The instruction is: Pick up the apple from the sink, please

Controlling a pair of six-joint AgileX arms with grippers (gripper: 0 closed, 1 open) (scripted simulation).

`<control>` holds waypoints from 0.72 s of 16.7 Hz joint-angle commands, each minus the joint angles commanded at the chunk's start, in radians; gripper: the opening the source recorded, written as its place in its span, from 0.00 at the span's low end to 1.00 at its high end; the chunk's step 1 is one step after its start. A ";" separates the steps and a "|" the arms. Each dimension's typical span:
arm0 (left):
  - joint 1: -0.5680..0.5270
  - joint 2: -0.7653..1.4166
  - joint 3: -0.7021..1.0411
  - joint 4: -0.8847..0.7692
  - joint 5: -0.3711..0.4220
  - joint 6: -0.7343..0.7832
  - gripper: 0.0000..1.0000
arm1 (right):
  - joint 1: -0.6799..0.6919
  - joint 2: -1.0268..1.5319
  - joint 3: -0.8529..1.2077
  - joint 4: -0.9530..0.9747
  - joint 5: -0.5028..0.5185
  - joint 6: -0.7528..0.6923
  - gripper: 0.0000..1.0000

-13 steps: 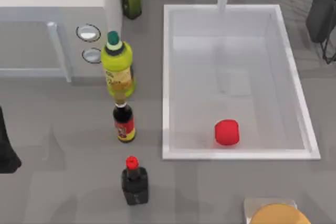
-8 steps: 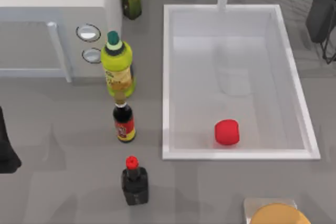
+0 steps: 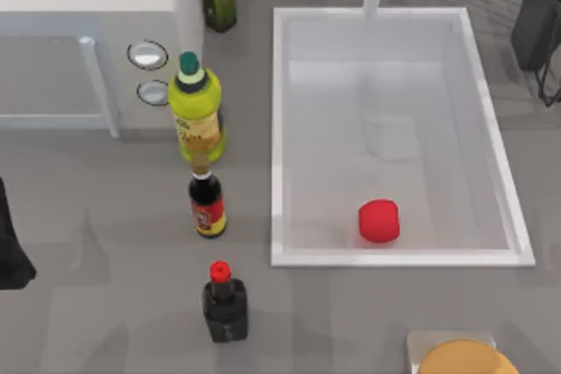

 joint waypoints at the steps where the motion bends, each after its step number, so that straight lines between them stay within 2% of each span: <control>1: 0.000 0.000 0.000 0.000 0.000 0.000 1.00 | 0.000 0.000 0.000 0.000 0.000 0.000 1.00; 12: 0.000 0.000 0.000 0.000 0.000 0.000 1.00 | 0.003 0.010 0.010 -0.006 0.000 0.003 1.00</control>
